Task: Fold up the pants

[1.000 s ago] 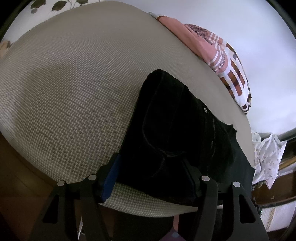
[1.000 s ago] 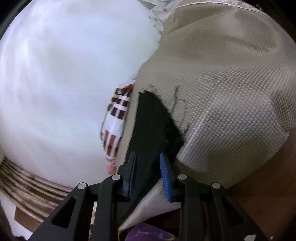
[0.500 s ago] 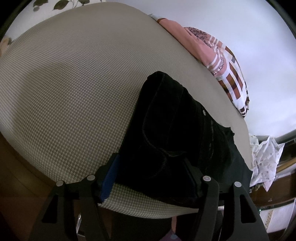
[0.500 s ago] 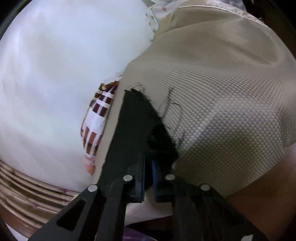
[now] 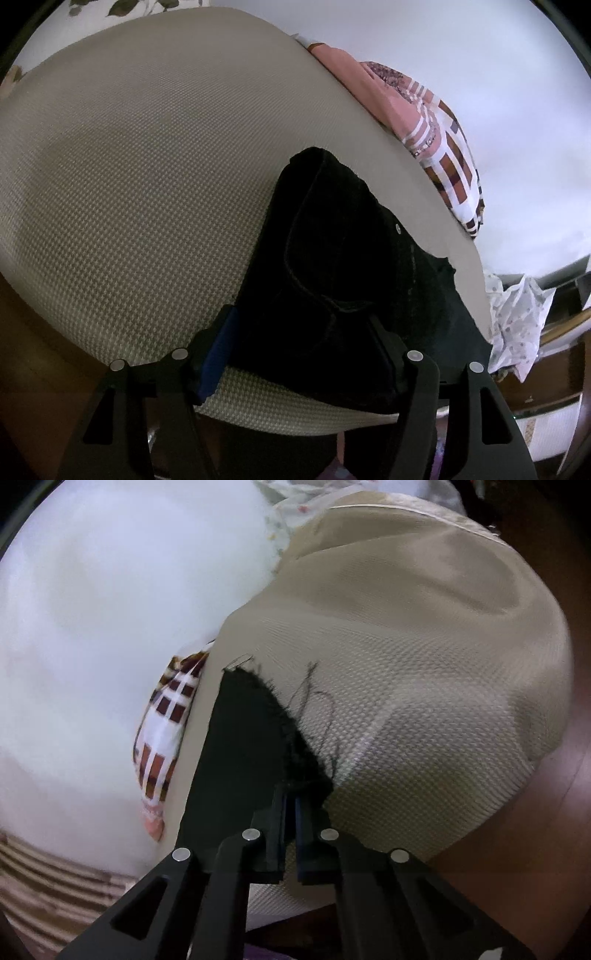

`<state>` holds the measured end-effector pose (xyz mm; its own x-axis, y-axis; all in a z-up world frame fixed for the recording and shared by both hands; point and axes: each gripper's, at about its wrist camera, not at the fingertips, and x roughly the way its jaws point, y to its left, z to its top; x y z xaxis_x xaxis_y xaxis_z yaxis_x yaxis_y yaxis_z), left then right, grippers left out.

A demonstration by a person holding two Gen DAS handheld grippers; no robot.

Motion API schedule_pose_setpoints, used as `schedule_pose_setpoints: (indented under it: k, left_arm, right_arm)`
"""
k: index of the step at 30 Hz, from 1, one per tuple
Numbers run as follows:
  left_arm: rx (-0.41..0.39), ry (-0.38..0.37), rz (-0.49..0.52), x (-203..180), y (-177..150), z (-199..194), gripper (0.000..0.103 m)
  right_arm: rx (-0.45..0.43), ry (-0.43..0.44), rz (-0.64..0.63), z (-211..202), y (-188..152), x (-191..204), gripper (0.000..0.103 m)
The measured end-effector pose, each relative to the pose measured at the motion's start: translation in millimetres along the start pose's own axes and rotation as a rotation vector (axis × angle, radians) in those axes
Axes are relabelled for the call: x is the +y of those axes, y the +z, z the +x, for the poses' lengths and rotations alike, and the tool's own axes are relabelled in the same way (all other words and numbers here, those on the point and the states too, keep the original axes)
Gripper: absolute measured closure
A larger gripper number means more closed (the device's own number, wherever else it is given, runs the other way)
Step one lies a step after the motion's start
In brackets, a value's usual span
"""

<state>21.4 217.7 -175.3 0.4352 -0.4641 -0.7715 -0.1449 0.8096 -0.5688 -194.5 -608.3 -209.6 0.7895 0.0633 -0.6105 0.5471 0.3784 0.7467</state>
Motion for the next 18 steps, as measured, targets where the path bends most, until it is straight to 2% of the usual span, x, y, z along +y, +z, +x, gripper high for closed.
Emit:
schedule_pose_setpoints:
  k: [1,3,5,6,9,11,12,15,18]
  left_arm:
    - [-0.003,-0.004,-0.006,0.3,-0.4,-1.1,0.036]
    - [-0.012,-0.006,0.001,-1.1,-2.2,-2.3,0.036]
    - [-0.023,-0.003,0.018,-2.4,-4.1,-4.3,0.036]
    - [-0.037,0.000,0.029,-3.6,-5.1,-6.8,0.036]
    - [-0.087,0.035,0.057,-6.1,-6.9,-15.5,0.036]
    - [-0.113,0.037,0.048,-4.1,-5.1,-21.6,0.036]
    - [-0.112,0.035,0.038,-3.2,-4.0,-23.0,0.036]
    - [-0.110,0.052,0.023,-4.4,-1.6,-27.9,0.036]
    - [-0.117,0.031,0.073,-15.9,-3.4,-34.5,0.036]
  right_arm:
    - [-0.031,-0.035,-0.021,-7.6,0.2,6.0,0.087]
    - [-0.079,-0.067,-0.086,-22.0,0.8,27.0,0.085]
    - [-0.081,-0.031,-0.134,-29.6,-0.2,50.5,0.084]
    - [-0.058,0.025,-0.179,-29.6,-4.1,70.2,0.082]
    - [0.074,0.166,-0.285,-9.6,-24.2,120.2,0.063]
    - [0.182,0.284,-0.370,13.6,-53.0,161.7,0.060]
    - [0.234,0.313,-0.414,24.2,-68.1,178.0,0.060]
    - [0.402,0.346,-0.598,68.2,-135.5,229.5,0.059]
    - [0.546,0.341,-0.726,107.0,-204.8,258.7,0.059]
